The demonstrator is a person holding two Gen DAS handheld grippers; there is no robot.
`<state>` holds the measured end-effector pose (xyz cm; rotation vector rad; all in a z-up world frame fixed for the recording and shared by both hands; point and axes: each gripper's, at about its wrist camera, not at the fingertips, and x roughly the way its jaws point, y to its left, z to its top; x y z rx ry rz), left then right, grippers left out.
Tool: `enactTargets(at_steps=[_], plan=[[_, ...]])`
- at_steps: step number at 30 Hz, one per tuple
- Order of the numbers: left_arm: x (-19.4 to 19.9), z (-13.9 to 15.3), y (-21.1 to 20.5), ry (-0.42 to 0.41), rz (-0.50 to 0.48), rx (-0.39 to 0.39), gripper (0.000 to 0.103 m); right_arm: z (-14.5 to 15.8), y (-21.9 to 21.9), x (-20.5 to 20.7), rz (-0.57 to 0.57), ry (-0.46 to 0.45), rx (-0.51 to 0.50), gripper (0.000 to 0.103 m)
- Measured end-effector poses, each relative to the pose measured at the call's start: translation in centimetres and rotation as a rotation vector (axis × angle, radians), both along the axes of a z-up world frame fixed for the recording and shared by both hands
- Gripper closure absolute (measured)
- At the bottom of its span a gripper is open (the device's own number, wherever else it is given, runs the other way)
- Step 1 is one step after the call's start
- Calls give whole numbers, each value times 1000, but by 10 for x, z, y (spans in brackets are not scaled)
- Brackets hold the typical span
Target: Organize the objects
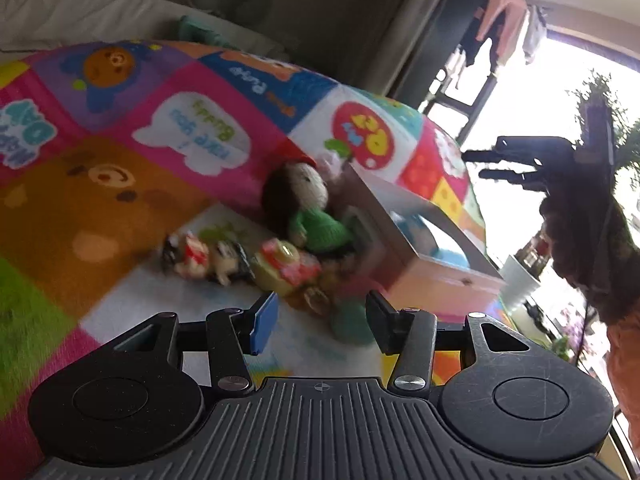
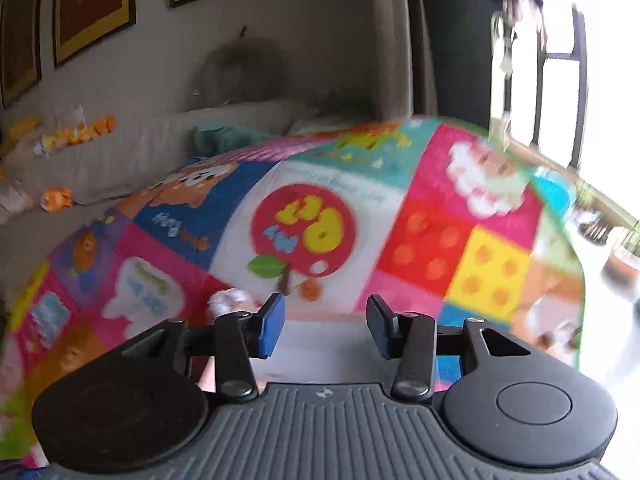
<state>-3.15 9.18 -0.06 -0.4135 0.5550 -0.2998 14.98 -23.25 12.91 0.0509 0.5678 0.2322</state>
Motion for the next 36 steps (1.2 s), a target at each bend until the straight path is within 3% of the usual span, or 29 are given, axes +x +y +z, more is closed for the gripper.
enactTargets(at_steps=[6,10,15,17,19,20,25,29,33,36], plan=[[23,-18,25,-40,116,-101,50,-9,49,34,81,110,-5,45],[23,-25,36,-51,91,-187,50,-25,100,81,115,189,-48,41],[21,-26,36,-66,73,-200,50,-65,160,139,86,268,-177,41],[20,-26,36,-79,70,-201,50,-81,174,156,67,331,-198,48],[19,-26,37,-85,76,-200,50,-90,185,161,65,351,-237,72],[19,-25,37,-88,79,-199,50,-88,189,157,82,345,-248,86],[18,-19,35,-94,85,-174,50,-35,170,85,217,160,-91,86],[23,-4,26,-54,71,-130,50,-2,124,13,328,118,17,86],[42,17,12,-36,43,-68,50,-9,71,-58,402,110,49,86],[74,25,-3,57,8,-37,50,-34,38,-100,400,136,59,86]])
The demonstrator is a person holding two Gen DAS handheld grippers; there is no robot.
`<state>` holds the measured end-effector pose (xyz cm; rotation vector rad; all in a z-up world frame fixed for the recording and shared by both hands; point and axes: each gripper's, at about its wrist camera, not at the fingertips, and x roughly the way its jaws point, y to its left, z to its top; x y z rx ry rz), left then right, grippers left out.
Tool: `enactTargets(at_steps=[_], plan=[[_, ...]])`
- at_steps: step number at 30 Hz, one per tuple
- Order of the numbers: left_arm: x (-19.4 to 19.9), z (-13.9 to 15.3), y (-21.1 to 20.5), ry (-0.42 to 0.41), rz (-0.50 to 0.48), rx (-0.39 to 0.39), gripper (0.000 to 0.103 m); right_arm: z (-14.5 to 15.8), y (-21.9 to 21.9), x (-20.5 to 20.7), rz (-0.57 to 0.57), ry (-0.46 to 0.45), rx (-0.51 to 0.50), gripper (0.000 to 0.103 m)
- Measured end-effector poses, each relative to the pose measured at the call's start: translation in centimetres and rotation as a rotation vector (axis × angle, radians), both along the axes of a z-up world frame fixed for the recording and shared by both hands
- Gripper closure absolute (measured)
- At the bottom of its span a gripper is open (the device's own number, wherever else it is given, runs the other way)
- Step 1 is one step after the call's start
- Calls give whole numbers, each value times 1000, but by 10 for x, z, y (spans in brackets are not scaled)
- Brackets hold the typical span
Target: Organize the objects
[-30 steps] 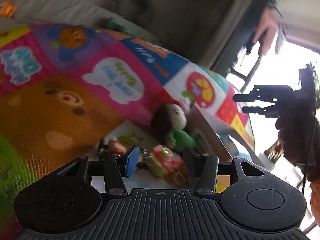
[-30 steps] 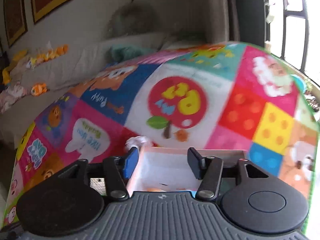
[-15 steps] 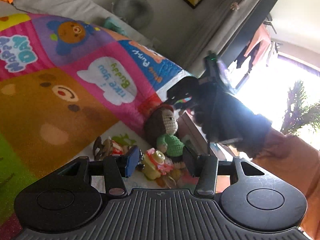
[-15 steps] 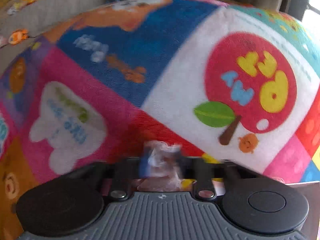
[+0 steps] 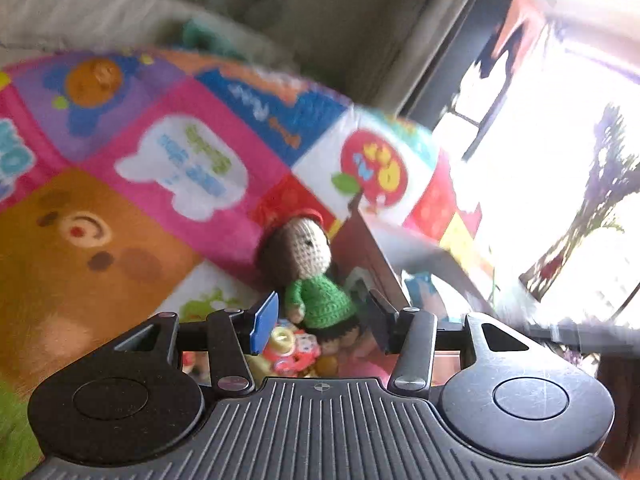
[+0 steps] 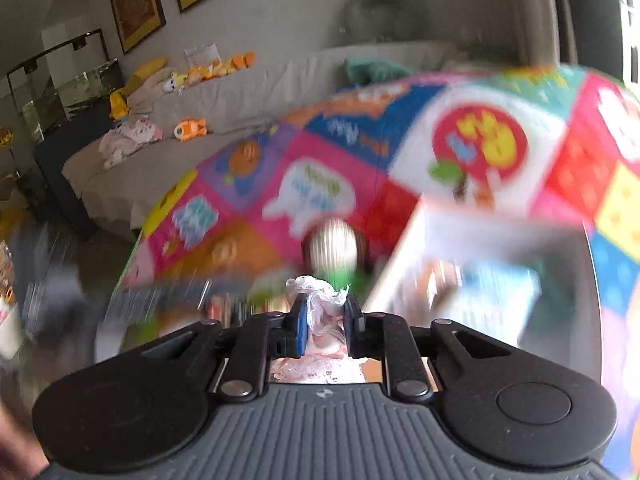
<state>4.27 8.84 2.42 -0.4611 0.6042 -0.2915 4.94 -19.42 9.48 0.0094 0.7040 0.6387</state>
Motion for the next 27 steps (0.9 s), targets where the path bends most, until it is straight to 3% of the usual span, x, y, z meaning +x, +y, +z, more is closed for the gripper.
enactTargets(at_steps=[2,3,4,5,6,8,12,15,16,18,20,22,27], plan=[[23,-1,-10,46,2,-11,50,-21,-16,-23,-41,10,-8,83],[33,-1,-16,60,9,2,50,-32,-21,-31,-62,9,-14,74],[44,-3,-22,76,20,20,50,-41,-26,-39,-84,0,-22,65],[54,-4,-28,94,26,33,50,-49,-30,-47,-113,-16,-30,42],[65,-6,-34,117,23,46,50,-57,-33,-55,-147,-36,-31,31],[81,-9,-46,152,44,82,50,-68,-41,-70,-189,-63,-10,31],[106,-16,-70,202,96,244,49,-82,-50,-83,-236,-82,31,25],[119,-24,-75,219,126,293,41,-90,-53,-86,-255,-92,42,19],[122,-26,-76,222,125,300,40,-91,-53,-86,-258,-94,46,19],[127,-31,-79,227,111,311,39,-90,-57,-89,-257,-104,60,5],[127,-35,-83,214,95,331,39,-91,-55,-87,-268,-106,58,0],[125,-34,-85,202,83,344,42,-93,-54,-82,-271,-86,52,0],[106,-19,-72,174,47,270,49,-101,-55,-64,-287,36,35,0]])
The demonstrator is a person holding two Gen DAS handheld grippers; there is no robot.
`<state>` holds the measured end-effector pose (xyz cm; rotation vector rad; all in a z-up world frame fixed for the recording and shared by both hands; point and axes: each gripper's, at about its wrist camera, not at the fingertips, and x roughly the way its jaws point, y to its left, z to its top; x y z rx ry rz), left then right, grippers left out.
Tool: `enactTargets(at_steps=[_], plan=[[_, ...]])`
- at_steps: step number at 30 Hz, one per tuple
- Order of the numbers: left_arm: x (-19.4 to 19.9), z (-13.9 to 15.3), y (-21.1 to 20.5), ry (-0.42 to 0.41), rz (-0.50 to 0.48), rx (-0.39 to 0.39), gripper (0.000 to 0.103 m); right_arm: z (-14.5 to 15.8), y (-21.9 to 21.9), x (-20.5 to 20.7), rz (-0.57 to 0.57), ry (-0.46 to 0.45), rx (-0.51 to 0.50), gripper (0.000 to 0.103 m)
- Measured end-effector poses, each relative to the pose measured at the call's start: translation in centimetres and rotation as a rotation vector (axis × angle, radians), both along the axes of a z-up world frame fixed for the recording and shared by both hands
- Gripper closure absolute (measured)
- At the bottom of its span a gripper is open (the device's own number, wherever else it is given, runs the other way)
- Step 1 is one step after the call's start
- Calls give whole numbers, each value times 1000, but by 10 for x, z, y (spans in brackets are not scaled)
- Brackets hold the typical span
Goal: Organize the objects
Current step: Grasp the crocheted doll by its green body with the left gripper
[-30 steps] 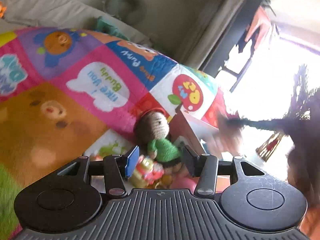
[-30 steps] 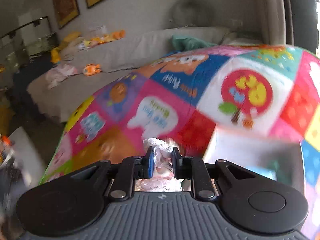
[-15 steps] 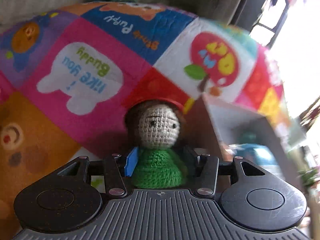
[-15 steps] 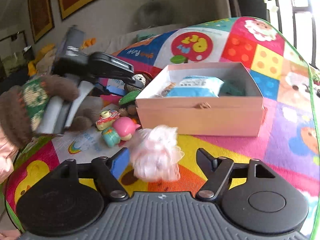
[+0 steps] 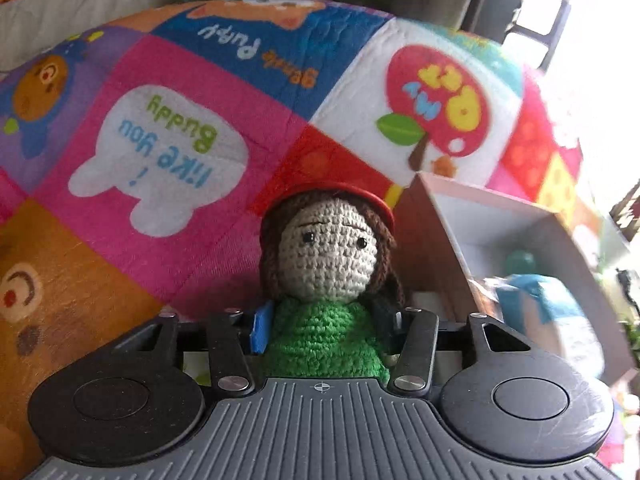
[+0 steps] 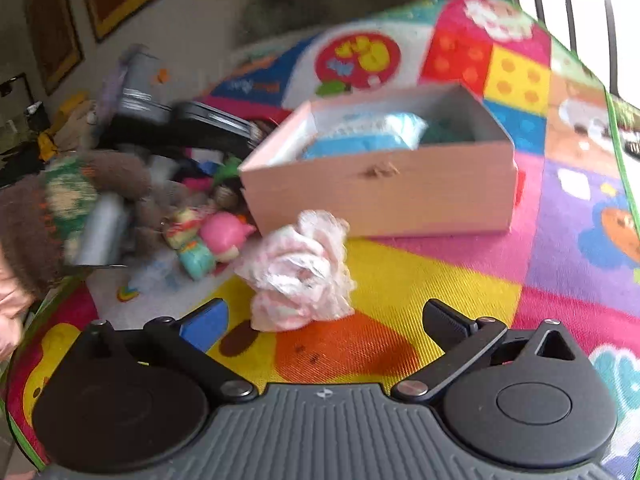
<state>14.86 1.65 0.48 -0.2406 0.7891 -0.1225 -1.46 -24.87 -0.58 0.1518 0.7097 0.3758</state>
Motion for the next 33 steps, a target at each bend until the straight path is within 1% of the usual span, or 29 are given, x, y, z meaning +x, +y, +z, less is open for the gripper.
enactTargets(at_steps=[3,6,9,11,13,14,16,18,19,21,23,25,26,27,28,30,33], plan=[[-40,19,9,-77,-68,-34,49,-1,0,1,-1,3,5,0],[-87,34,20,-122,-121,-65,49,-2,2,0,-5,3,-3,0],[-135,37,30,-144,-137,-45,49,-2,-4,2,-8,16,39,0],[-162,33,39,-144,-120,-13,49,-2,-7,4,-7,26,55,0],[-183,25,50,-127,-82,-1,49,-1,-1,5,11,27,8,0],[-191,20,58,-117,-56,-18,49,0,3,4,18,26,-24,0],[-205,14,76,-106,0,-80,49,1,12,4,22,24,-74,0],[-215,12,93,-118,60,-137,49,4,17,2,30,13,-105,0],[-216,13,100,-128,83,-148,49,7,19,-1,23,-15,-115,0],[-220,16,113,-149,117,-150,49,20,28,-11,23,-105,-160,0],[-220,17,118,-163,127,-150,49,32,44,-20,53,-186,-205,0],[-218,16,119,-167,122,-164,49,41,64,-25,95,-244,-232,1],[-217,13,118,-164,113,-175,49,43,74,-25,118,-257,-244,10],[-216,10,117,-157,105,-185,49,44,86,-23,153,-263,-263,21],[-217,6,116,-150,95,-194,49,44,99,-19,184,-264,-287,26],[-216,1,114,-138,81,-206,49,42,124,-8,231,-268,-339,42],[-219,-3,118,-135,79,-219,49,36,153,14,264,-261,-393,51]])
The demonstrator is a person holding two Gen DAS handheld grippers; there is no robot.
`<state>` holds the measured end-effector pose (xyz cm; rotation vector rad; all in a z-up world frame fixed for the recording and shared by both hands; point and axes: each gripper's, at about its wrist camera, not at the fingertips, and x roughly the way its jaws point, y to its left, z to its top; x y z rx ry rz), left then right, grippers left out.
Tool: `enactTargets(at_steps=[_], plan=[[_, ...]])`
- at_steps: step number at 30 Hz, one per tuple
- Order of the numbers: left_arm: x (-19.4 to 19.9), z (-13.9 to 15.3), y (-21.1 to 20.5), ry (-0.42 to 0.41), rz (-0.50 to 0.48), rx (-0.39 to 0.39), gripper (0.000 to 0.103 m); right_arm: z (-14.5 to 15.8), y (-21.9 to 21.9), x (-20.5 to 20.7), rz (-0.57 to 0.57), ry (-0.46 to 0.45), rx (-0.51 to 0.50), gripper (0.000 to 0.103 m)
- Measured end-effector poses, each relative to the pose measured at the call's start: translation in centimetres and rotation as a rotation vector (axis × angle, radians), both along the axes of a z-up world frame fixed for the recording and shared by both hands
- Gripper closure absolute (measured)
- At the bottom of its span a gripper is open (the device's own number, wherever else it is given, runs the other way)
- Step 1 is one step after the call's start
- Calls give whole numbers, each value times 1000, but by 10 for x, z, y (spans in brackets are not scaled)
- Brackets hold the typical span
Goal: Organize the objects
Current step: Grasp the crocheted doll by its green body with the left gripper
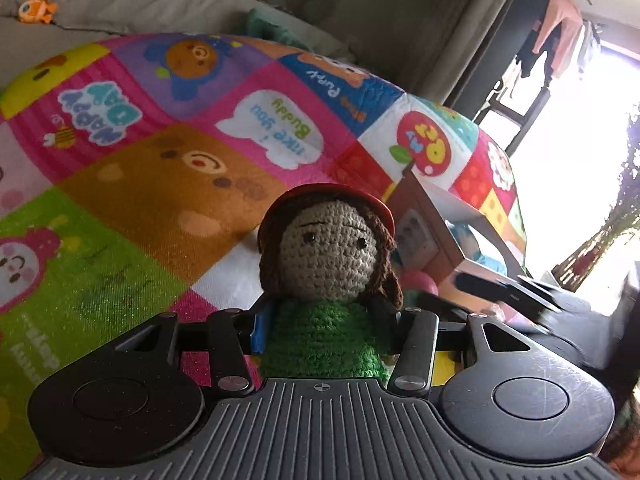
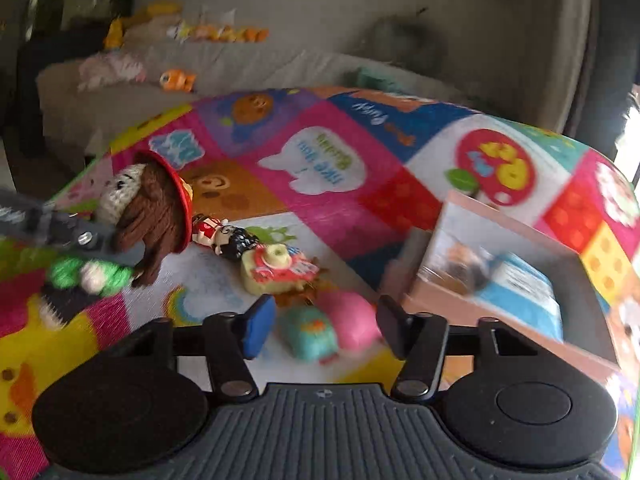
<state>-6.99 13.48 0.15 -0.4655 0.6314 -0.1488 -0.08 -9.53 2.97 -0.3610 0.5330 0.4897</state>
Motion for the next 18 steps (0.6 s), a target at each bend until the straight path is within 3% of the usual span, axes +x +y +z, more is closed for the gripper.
enactTargets(at_steps=[5,14,18], plan=[[-4,-1,5,4,-7,1,49,-17,20,20,-25,-4,-67,56],[-2,-7,-14,31,-71,-3,49,-17,-29,-36,7,49,-66,62],[0,-6,-31,37,-78,31,49,-5,-51,-43,-29,92,51,58]])
